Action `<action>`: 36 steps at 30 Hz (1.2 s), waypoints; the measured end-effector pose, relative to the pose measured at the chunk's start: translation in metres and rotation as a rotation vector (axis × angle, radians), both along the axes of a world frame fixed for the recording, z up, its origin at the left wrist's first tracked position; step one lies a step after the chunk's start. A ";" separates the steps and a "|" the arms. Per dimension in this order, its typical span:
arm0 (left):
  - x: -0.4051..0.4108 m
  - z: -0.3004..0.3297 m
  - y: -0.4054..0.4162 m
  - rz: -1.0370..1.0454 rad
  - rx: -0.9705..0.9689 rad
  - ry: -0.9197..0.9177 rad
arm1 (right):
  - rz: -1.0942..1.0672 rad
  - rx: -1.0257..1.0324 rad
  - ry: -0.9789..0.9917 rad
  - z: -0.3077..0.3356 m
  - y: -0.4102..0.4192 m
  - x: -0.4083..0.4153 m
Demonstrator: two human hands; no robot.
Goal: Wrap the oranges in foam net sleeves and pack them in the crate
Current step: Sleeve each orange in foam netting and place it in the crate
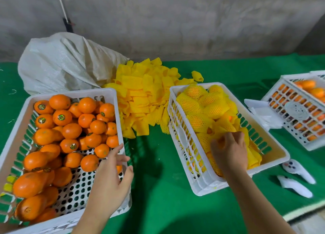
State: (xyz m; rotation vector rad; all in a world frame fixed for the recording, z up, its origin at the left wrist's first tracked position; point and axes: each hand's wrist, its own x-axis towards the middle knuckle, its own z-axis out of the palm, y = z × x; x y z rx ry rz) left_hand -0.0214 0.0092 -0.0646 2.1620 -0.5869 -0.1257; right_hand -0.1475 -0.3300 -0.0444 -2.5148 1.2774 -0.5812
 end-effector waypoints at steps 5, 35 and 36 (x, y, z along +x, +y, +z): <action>0.000 0.001 0.000 0.012 0.044 0.003 | 0.003 0.069 0.113 0.006 -0.022 -0.002; 0.135 -0.027 0.006 0.224 0.084 0.370 | 0.263 -0.021 0.205 0.001 -0.016 0.080; 0.149 -0.038 0.008 0.222 0.222 0.389 | 0.363 -0.072 0.260 -0.003 0.001 0.094</action>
